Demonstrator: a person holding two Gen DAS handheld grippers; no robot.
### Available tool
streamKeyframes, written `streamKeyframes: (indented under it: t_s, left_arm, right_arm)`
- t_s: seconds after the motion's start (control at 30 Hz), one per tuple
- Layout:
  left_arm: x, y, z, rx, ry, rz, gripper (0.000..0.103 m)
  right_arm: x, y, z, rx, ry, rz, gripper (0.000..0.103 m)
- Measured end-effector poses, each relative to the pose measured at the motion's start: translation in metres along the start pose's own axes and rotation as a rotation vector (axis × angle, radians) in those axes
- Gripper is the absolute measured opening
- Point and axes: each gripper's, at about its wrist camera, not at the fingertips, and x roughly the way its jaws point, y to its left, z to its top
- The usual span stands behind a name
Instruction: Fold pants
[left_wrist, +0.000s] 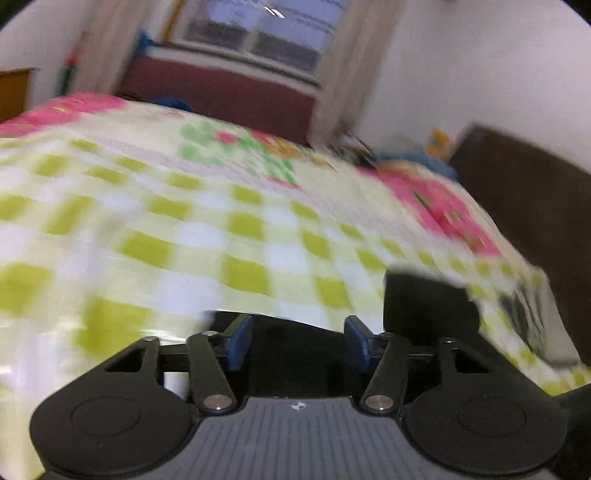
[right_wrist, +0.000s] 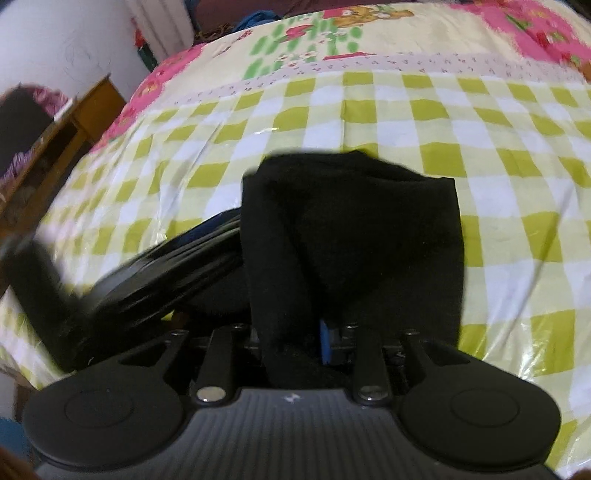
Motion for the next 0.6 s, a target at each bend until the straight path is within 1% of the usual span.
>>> streamKeyframes:
  t_s: [0.07,0.13,0.23,0.27,0.37,0.47,0.5,0.53,0.57,0.6]
  left_arm:
    - [-0.027,0.014,-0.004,0.006,-0.072,0.011,0.074]
    - [-0.039,0.027,-0.008,0.025,-0.095,0.045,0.077]
    - [-0.042,0.038,-0.02,0.097,-0.058,0.157,0.077]
    - [-0.043,0.04,-0.024,0.107,-0.045,0.174,0.077]
    - [-0.045,0.043,-0.034,0.098,-0.022,0.168,0.077]
    - [-0.052,0.044,-0.044,0.108,-0.015,0.173,0.077]
    - [-0.057,0.045,-0.048,0.105,-0.009,0.172,0.077]
    - [-0.062,0.046,-0.051,0.1,-0.002,0.171,0.077]
    - [-0.067,0.046,-0.054,0.098,0.005,0.169,0.077]
    - [-0.075,0.046,-0.056,0.101,0.007,0.167,0.077]
  right_arm:
    - [-0.001,-0.001,0.008,0.03,0.004,0.009,0.023]
    - [0.0,0.006,0.014,0.021,-0.005,-0.001,0.023]
    - [0.009,0.023,0.022,0.022,-0.031,0.012,0.023]
    - [0.015,0.029,0.022,0.028,-0.037,0.021,0.023]
    - [0.035,0.042,0.019,0.094,-0.04,0.051,0.026]
    - [0.057,0.055,0.019,0.119,0.002,0.152,0.026]
    - [0.06,0.059,0.019,0.125,0.007,0.169,0.026]
    - [0.06,0.063,0.021,0.113,0.004,0.189,0.026]
    - [0.055,0.066,0.023,0.084,-0.018,0.198,0.026]
    - [0.048,0.068,0.026,0.047,-0.051,0.187,0.026]
